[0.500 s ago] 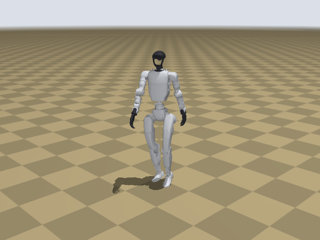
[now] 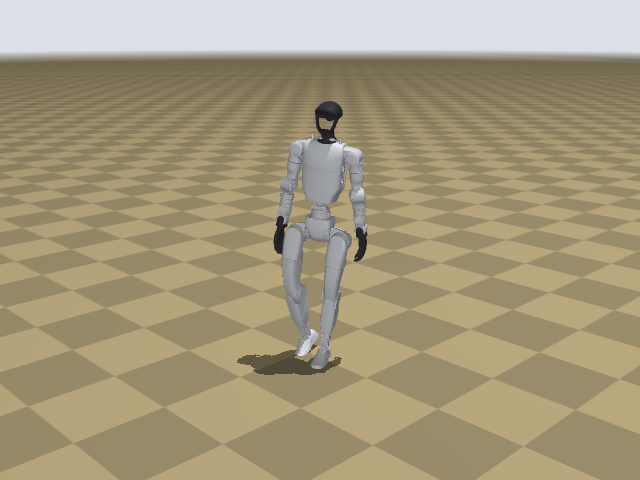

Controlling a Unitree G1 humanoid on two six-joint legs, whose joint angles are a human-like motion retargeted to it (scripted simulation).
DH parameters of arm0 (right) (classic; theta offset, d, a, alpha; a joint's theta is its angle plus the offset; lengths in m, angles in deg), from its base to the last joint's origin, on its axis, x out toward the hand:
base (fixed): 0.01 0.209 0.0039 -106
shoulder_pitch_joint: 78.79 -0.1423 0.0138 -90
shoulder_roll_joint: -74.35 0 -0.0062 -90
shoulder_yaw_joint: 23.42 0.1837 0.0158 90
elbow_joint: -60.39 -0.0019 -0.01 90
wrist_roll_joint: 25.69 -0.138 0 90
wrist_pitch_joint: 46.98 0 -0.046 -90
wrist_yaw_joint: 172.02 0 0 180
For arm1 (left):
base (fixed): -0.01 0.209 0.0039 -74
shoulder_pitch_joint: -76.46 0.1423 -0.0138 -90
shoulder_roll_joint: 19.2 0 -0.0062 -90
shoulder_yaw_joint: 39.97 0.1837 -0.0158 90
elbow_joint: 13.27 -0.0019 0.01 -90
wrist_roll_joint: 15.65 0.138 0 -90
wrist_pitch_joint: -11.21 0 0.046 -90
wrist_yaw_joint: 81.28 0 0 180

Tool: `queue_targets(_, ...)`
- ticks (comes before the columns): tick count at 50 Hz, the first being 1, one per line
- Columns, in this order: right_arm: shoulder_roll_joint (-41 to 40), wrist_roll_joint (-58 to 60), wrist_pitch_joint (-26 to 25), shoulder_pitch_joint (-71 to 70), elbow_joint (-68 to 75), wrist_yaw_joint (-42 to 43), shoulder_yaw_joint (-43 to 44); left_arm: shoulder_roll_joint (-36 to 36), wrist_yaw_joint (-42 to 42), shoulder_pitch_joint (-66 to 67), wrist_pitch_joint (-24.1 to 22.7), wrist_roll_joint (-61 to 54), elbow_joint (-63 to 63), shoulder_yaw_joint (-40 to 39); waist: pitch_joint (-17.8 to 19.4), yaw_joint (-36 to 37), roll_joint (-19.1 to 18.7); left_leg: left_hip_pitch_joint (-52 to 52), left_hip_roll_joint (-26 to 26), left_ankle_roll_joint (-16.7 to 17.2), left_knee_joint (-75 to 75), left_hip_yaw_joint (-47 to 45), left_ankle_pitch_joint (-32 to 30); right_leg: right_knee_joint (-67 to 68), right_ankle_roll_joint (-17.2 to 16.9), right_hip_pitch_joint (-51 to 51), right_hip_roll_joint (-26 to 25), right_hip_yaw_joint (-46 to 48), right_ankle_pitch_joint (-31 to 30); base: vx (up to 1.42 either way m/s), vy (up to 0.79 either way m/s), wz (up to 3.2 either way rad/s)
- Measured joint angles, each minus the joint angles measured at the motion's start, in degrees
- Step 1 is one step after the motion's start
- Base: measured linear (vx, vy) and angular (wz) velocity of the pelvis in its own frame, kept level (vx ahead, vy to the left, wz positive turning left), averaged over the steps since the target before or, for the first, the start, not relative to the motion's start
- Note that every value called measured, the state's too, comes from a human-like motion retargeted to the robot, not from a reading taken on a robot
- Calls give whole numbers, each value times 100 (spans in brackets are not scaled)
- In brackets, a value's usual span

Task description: In place motions

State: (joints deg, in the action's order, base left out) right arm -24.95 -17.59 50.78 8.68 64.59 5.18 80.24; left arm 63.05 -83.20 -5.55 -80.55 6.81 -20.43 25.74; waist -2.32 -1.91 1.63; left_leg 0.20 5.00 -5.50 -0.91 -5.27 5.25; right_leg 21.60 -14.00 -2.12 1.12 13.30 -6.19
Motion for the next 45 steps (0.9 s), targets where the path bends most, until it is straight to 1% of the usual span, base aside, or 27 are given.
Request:
queue_targets(2,47,138,-127,213,167,-1,90,-3,122,-449,66,-415,20,232,212,144,-240,48,-494,100,-43,-315,18,1177,-100,-614,-237,-121,-957,-10,-1,-128)
queue_targets(3,100,206,-188,311,261,-1,130,-45,225,-669,68,-492,109,298,375,88,-336,126,-632,114,-65,-374,21,1848,-100,-936,-310,-206,-1270,-14,7,-54)
queue_targets(4,159,289,-254,455,303,22,144,-84,377,-902,52,-546,221,399,500,-51,-430,166,-731,111,-88,-369,16,2590,-100,-1315,-288,-122,-1343,-10,19,9)
queue_targets(5,222,378,-323,623,321,57,144,-122,554,-1142,26,-590,346,517,605,-231,-524,188,-810,100,-111,-332,7,3369,-100,-1724,-218,46,-1298,-7,29,67)
queue_targets(7,399,695,-527,987,321,107,45,-147,826,-1749,54,-592,605,689,745,-747,-601,166,-733,-34,-139,-181,-10,4868,-14,-2558,469,528,-1000,-7,29,107)
queue_targets(8,471,901,-677,1154,321,123,-30,-146,889,-2028,37,-468,763,637,833,-995,-600,161,-709,-82,-158,-102,-22,5437,143,-2954,714,696,-847,-7,18,100)
queue_targets(10,574,1338,-1039,1528,321,144,-102,-187,954,-2515,-88,-275,1115,618,1028,-1322,-614,216,-731,-158,-197,66,-45,6237,289,-3729,792,751,-583,-2,8,84)
queue_targets(12,636,1732,-1397,1903,321,59,-27,-204,1019,-2964,-297,-354,1427,797,1157,-1596,-636,290,-754,-217,-222,301,-51,6614,412,-4461,745,744,-371,7,1,93)
queue_targets(14,679,1906,-1662,2233,321,-78,83,-227,1057,-3334,-516,-506,1708,906,1199,-1772,-649,336,-752,-274,-255,501,-35,6719,681,-5015,769,782,-178,13,-3,64)
queue_targets(16,696,1815,-1826,2484,321,-164,264,-268,1077,-3635,-705,-633,1905,940,1184,-1822,-657,371,-763,-307,-301,585,7,6655,1022,-5350,815,831,-20,13,-3,18)
queue_targets(18,692,1472,-1927,2602,321,-199,474,-279,1084,-3870,-826,-732,2010,956,1171,-1825,-644,416,-769,-328,-350,596,58,6492,1260,-5455,813,823,47,10,-2,-5)
queue_targets(20,679,971,-1952,2567,321,-217,640,-244,1085,-4025,-876,-836,2039,963,1153,-1826,-624,454,-769,-338,-384,561,104,6261,1350,-5327,808,803,25,6,0,-17)
queue_targets(22,646,530,-1831,2395,321,-244,768,-189,1123,-4052,-905,-926,2041,957,1117,-1837,-616,470,-772,-337,-389,500,129,5969,1268,-4987,787,793,-64,4,1,-23)
queue_targets(25,581,159,-1468,2009,321,-337,827,-95,1197,-3908,-961,-927,2043,964,1015,-1828,-615,461,-754,-324,-359,375,149,5467,1019,-4283,787,795,-297,4,0,-29)
queue_targets(27,518,114,-1288,1834,321,-365,790,-118,1159,-3690,-972,-844,1985,1030,839,-1752,-677,418,-779,-290,-289,337,128,4996,848,-3702,751,861,-508,6,-3,-37)
queue_targets(28,503,78,-1184,1628,321,-386,730,-104,1126,-3594,-1000,-774,1958,1027,845,-1649,-625,449,-715,-299,-287,218,154,4765,737,-3416,716,747,-642,4,0,-57)
queue_targets(30,439,84,-1025,1459,297,-390,641,-165,1078,-3344,-982,-692,1841,1077,669,-1506,-666,393,-712,-270,-222,160,140,4123,627,-2784,662,789,-873,4,-4,-52)
queue_targets(32,409,117,-848,1101,301,-352,524,-163,1069,-3149,-958,-569,1640,1077,667,-1256,-547,459,-596,-268,-203,-50,189,3391,489,-2142,517,510,-1081,2,-7,-67)
queue_targets(35,341,217,-683,834,146,-217,361,-209,1046,-2807,-820,-438,1369,1082,485,-1040,-450,386,-470,-216,-136,-141,205,1959,328,-1274,223,96,-1316,0,-11,-45)
queue_targets(37,333,288,-614,721,69,-122,289,-274,1012,-2539,-727,-358,1263,1078,335,-887,-347,314,-326,-180,-85,-225,208,978,256,-806,47,-336,-1341,3,-13,-47)
queue_targets(38,336,318,-580,669,47,-83,269,-294,1001,-2409,-694,-328,1222,1097,267,-811,-281,281,-235,-165,-63,-280,214,524,196,-593,20,-519,-1251,3,-13,-43)
queue_targets(40,341,341,-520,591,24,-32,255,-332,970,-2175,-629,-272,1164,1140,178,-716,-159,216,-67,-142,-45,-313,232,-232,116,-199,97,-547,-573,3,-19,-22)
queue_targets(42,335,306,-469,556,31,-31,273,-394,914,-1993,-562,-219,1141,1116,184,-697,-68,183,55,-122,-58,-256,254,-825,327,86,210,-257,86,-2,-18,6)
queue_targets(43,331,271,-451,548,45,-38,278,-426,893,-1913,-541,-198,1137,1079,215,-668,-47,186,68,-101,-67,-259,271,-1060,498,182,226,-158,316,-4,-21,-6)
queue_targets(45,327,188,-421,543,95,-63,293,-478,880,-1773,-513,-158,1129,994,290,-547,-41,196,40,-47,-85,-340,315,-1421,713,311,243,-68,552,-4,-26,-26)
